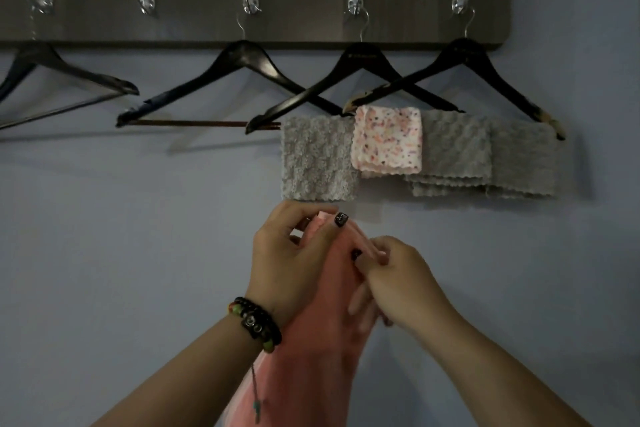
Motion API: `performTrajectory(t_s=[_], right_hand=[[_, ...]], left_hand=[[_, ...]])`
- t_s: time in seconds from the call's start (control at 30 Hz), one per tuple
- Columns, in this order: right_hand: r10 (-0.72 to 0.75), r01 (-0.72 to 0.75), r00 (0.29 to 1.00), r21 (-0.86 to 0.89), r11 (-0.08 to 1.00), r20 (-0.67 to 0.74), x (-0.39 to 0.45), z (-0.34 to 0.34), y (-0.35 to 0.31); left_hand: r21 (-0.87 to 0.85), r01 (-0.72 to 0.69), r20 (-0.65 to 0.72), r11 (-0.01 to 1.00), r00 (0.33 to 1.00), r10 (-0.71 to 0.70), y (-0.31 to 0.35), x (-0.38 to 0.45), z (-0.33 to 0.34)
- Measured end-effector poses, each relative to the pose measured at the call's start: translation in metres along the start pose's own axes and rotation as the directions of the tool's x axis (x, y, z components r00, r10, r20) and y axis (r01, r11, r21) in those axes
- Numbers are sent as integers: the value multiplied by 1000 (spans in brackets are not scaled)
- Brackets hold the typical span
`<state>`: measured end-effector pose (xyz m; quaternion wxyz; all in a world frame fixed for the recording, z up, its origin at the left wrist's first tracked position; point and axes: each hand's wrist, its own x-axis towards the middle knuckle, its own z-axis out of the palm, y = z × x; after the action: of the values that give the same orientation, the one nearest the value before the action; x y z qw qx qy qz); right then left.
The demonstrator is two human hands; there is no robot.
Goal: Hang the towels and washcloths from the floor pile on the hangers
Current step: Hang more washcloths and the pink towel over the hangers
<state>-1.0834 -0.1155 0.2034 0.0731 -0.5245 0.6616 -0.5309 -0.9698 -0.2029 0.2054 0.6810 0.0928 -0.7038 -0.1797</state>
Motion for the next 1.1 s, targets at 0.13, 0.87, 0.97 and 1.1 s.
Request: performTrajectory(t_s=[0.13, 0.87, 0.97, 1.1], right_hand=[[-62, 56, 998, 264, 963, 16, 16, 17, -12], [-373, 358, 840, -114, 927, -394, 83, 0, -43], [-353, 321, 857, -147, 936, -376, 78, -8, -39], [-334, 290, 859, -167, 942, -389, 73, -18, -38]], left_hand=[[2, -93, 3, 996, 996, 93, -5, 28, -10], [735, -233, 233, 637, 969, 85, -71, 256, 32], [701, -221, 340, 678, 939, -46, -77, 266, 38], [691, -246, 352, 680, 936, -19, -83, 271, 40]])
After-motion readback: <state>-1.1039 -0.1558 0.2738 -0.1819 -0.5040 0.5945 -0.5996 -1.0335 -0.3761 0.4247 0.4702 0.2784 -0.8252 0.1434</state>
